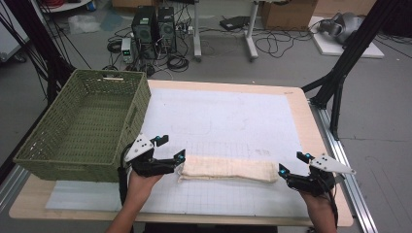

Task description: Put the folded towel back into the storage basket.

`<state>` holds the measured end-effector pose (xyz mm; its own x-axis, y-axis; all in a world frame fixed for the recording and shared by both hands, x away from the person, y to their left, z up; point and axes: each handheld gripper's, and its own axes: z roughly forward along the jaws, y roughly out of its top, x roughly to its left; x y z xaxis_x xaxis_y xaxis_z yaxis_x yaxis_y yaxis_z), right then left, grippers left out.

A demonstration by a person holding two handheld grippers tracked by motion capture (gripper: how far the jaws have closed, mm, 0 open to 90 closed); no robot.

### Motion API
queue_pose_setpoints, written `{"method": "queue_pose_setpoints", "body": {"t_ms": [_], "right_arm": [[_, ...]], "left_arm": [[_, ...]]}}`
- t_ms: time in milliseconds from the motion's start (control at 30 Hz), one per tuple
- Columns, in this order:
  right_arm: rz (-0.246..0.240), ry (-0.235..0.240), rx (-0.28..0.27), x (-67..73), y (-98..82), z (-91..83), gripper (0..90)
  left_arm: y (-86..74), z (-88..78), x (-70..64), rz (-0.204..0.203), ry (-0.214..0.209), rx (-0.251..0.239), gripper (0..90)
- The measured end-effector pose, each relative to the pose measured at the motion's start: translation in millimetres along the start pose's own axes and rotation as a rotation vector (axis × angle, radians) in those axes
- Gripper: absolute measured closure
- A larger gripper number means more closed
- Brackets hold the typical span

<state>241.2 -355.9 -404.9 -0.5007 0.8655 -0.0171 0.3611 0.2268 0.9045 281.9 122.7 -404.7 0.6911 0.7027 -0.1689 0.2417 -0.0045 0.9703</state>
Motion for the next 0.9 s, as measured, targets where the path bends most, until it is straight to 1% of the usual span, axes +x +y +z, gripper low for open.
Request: {"method": "queue_pose_setpoints", "body": {"t_ms": [67, 100, 200, 267, 300, 367, 533, 567, 633, 667, 700, 733, 767, 800, 833, 900], "right_arm": [[-0.002, -0.002, -0.004, -0.6, -0.1, -0.4, 17.9], [0.002, -0.002, -0.003, -0.4, -0.1, -0.6, 17.9], [0.000, -0.001, 0.001, 0.1, -0.2, -0.5, 17.9], [-0.003, -0.001, 0.001, 0.6, -0.2, -0.4, 18.0], [-0.003, 0.000, 0.003, 0.8, -0.2, -0.5, 18.0], [-0.001, -0.001, 0.004, 0.8, -0.2, -0.2, 18.0], [-0.001, 0.001, 0.008, 1.0, -0.6, 0.3, 18.0], [-0.004, 0.001, 0.008, 0.9, -0.7, 0.4, 18.0], [-0.004, 0.001, 0.009, 0.8, -0.9, 0.9, 18.0], [-0.005, 0.001, 0.011, 0.6, -1.0, 1.1, 18.0], [-0.004, 0.001, 0.013, 0.5, -1.2, 1.4, 18.0], [-0.001, 0.002, 0.015, 0.6, -1.5, 1.8, 18.0], [-0.001, 0.002, 0.017, 0.6, -1.8, 2.0, 18.0], [-0.002, 0.003, 0.016, 0.6, -1.9, 2.4, 18.0], [-0.003, 0.004, 0.020, 0.8, -2.1, 2.6, 18.0], [-0.004, 0.004, 0.021, 1.0, -2.1, 2.8, 18.0]], "left_arm": [[-0.2, 1.1, -1.0, -0.003, -0.006, 0.002, 17.0], [-0.3, 1.7, -1.3, 0.003, -0.009, 0.009, 17.0], [-0.9, 3.1, -2.7, 0.004, -0.013, 0.017, 17.1], [-1.4, 4.2, -3.6, 0.003, -0.017, 0.026, 17.3], [-2.2, 5.5, -4.1, -0.001, -0.022, 0.041, 17.6], [-2.8, 6.5, -4.3, -0.005, -0.028, 0.049, 18.0], [-4.4, 8.8, -5.2, -0.009, -0.029, 0.067, 18.0], [-5.1, 9.5, -5.2, -0.008, -0.029, 0.077, 18.1], [-7.4, 11.8, -5.2, -0.014, -0.029, 0.099, 19.3], [-10.2, 14.5, -4.4, -0.020, -0.021, 0.138, 19.6], [-11.8, 16.3, -4.4, -0.027, -0.017, 0.162, 19.6], [-13.3, 18.0, -4.2, -0.025, -0.013, 0.188, 20.0], [-13.3, 18.0, -4.2, -0.025, -0.013, 0.188, 20.8], [-16.7, 21.7, -4.4, -0.031, 0.006, 0.235, 21.0], [-16.7, 21.7, -4.4, -0.031, 0.006, 0.235, 21.3], [-20.4, 25.0, -4.8, -0.043, 0.016, 0.274, 22.2]]}}
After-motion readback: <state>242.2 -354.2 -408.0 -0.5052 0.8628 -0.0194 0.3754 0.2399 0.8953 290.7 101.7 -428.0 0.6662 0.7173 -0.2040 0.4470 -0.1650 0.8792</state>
